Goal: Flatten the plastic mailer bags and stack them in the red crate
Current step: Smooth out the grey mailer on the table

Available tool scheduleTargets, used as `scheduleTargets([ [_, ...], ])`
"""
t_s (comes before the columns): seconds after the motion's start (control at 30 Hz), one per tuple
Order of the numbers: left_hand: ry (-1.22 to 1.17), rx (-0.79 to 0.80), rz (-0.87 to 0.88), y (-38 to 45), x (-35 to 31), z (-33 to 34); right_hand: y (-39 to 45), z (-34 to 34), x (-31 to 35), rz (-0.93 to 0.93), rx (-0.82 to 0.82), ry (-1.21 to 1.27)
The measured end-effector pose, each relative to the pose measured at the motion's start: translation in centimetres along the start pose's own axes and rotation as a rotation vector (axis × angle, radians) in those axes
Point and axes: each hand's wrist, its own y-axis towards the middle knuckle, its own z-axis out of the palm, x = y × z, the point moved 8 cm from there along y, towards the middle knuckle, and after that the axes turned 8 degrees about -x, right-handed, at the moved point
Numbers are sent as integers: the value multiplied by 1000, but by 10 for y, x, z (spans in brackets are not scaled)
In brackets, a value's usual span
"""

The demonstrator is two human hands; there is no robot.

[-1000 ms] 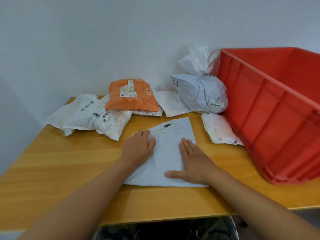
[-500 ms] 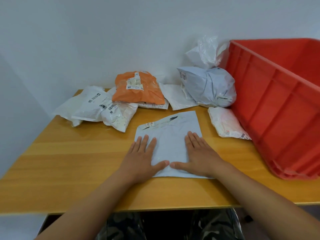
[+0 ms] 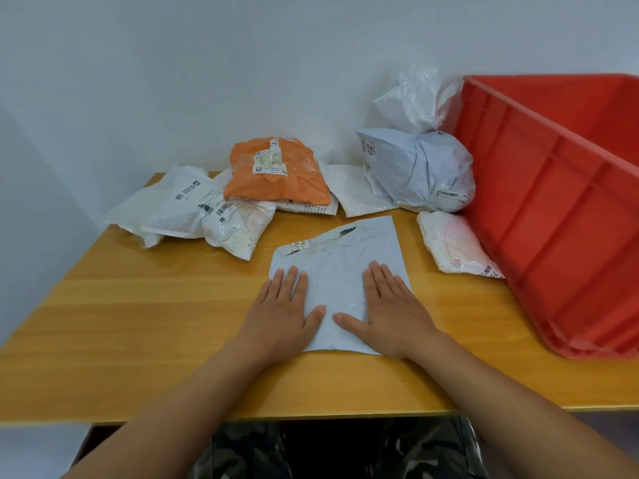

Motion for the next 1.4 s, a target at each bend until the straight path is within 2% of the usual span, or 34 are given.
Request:
scheduleTargets([
  [0.33,11,-22,10,0,0,1,-1,-2,1,8,-8,3],
  [0.53,34,19,13,-2,0,0,-2,-3,2,-4,-7,6],
  [0.77,35,118,70,-4,3,0,-8,-6,3,-98,126,-6],
  [0.97,36,196,107,-4,4,2,-7,-3,3,-131,160,-25],
  [1.17,-16,126,102,-7,2,-2,-8,-6,4,-119,113,46],
  [1.23,-225,26,7,-6,9,-9,-11,-18,2,-40,13,222],
  [1.33,-755,-224,-377,-5,40,-33,-9,-40,-35,265,-268,417],
  [1.4,-964,-202,-596,-4,53,-33,-3,-41,-56,382,-286,356],
])
